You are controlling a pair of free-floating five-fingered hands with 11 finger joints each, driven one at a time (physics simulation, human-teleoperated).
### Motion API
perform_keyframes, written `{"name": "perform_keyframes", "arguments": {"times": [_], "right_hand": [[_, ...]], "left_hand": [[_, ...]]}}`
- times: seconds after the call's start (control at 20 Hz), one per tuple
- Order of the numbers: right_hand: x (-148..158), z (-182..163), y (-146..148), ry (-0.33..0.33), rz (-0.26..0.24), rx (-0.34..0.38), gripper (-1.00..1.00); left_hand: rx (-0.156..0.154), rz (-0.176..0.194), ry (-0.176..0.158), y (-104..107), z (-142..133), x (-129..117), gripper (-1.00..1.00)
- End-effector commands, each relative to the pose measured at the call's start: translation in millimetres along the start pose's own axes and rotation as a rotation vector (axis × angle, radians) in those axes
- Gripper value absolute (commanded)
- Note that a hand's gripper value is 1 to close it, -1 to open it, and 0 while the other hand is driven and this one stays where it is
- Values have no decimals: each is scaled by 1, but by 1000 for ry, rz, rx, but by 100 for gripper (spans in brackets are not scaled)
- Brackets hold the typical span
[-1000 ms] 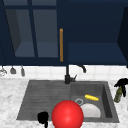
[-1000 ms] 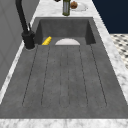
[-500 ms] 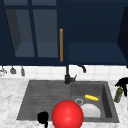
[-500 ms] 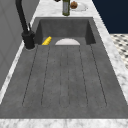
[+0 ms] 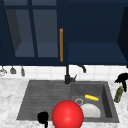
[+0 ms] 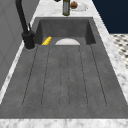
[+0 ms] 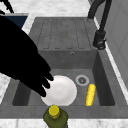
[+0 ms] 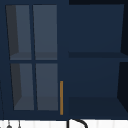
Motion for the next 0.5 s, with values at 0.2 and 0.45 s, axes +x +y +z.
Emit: {"name": "perform_keyframes", "arguments": {"times": [0.2,0.45], "right_hand": [[3,-52,-16,42,65,3,-100],[-15,-74,-12,47,72,-9,-100]], "left_hand": [[0,0,0,0,0,0,0],[0,0,0,0,0,0,0]]}}
